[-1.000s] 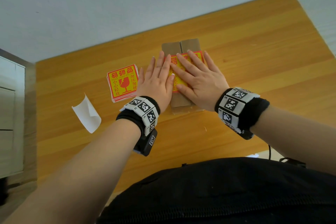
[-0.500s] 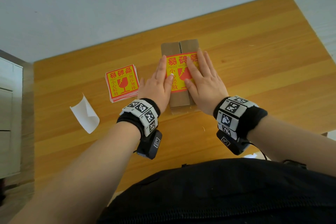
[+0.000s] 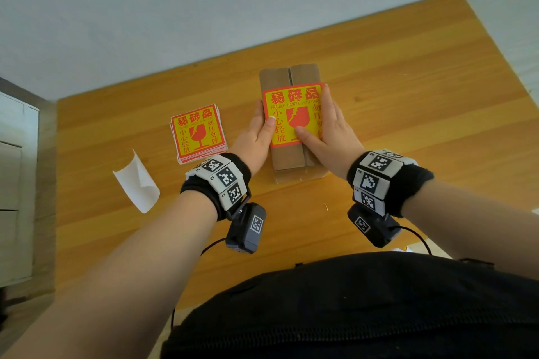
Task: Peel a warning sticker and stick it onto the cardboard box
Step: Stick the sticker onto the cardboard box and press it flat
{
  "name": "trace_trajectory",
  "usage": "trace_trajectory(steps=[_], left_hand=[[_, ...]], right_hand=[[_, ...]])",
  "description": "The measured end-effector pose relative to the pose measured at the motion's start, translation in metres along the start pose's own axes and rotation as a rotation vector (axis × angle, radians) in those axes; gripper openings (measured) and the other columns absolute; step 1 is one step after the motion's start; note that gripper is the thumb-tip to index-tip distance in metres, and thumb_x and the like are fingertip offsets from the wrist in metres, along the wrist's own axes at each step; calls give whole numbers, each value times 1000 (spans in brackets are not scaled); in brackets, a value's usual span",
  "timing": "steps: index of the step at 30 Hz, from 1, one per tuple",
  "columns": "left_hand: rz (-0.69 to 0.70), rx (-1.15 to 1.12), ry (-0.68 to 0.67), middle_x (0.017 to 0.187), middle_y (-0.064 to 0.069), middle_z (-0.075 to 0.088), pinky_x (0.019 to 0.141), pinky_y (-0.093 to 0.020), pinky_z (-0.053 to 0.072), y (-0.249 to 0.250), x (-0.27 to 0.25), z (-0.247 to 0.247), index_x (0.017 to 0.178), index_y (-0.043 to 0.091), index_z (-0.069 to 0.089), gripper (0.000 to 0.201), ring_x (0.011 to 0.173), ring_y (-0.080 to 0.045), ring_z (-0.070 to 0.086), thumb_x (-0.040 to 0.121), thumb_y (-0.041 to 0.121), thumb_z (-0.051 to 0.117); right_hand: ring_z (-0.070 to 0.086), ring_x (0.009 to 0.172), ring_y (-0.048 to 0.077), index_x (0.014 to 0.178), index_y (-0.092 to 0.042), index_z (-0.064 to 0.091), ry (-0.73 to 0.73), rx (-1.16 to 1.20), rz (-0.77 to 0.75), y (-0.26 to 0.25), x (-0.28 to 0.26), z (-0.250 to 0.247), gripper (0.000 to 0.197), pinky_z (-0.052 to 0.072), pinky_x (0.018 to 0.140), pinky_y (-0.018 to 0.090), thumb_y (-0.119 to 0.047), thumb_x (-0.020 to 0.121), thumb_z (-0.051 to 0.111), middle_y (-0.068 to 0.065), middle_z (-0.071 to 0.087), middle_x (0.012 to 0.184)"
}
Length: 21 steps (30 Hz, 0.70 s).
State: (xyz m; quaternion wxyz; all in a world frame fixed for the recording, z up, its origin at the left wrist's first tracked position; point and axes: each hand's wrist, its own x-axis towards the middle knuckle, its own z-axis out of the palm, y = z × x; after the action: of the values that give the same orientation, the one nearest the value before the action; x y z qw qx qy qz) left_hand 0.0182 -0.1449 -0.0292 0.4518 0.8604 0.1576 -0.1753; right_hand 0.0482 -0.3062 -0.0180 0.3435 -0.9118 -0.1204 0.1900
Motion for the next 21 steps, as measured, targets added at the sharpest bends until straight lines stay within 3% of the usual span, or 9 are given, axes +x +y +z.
trace_trajectory(steps=[4,7,9,13,17,21], left_hand=[[23,-69,-17,152,-2,35,114,-39,33,5,-3,-4,152,26,7,57,135,-24,42,100,39,27],[81,-10,32,150,-2,38,109,-25,30,10,-9,-9,152,25,4,58,133,-21,43,100,34,30],[135,-6,51,145,-2,46,106,-25,34,14,-13,-14,152,25,3,64,130,-20,47,99,31,38],[180,80,107,147,-4,43,110,-41,40,22,-17,-18,151,26,-9,93,132,-19,46,88,26,60],[180,226,201,148,-5,42,103,-32,43,31,-24,-20,149,26,-13,108,127,-20,51,80,26,70],[152,382,197,141,-8,51,96,-29,45,34,-27,-26,149,23,-18,118,121,-22,57,75,33,74]], right_hand=[[33,141,21,151,-11,-6,-23,127,59,2,3,-8,98,29,115,35,-44,86,59,7,29,155],[44,132,20,151,-11,8,19,148,-4,-2,3,-16,94,38,109,33,-36,82,67,5,40,148],[46,130,21,149,-10,15,59,167,-32,-7,6,-22,92,40,105,32,-30,79,72,6,44,144],[48,128,23,142,-8,25,114,176,-55,-15,16,-32,91,44,104,33,-22,71,80,9,48,138],[50,127,23,139,-8,29,133,238,-60,-16,22,-36,87,49,101,39,-12,69,80,8,48,138],[49,129,23,139,-11,29,87,325,-53,-12,26,-39,81,50,100,40,-3,73,76,7,44,143]])
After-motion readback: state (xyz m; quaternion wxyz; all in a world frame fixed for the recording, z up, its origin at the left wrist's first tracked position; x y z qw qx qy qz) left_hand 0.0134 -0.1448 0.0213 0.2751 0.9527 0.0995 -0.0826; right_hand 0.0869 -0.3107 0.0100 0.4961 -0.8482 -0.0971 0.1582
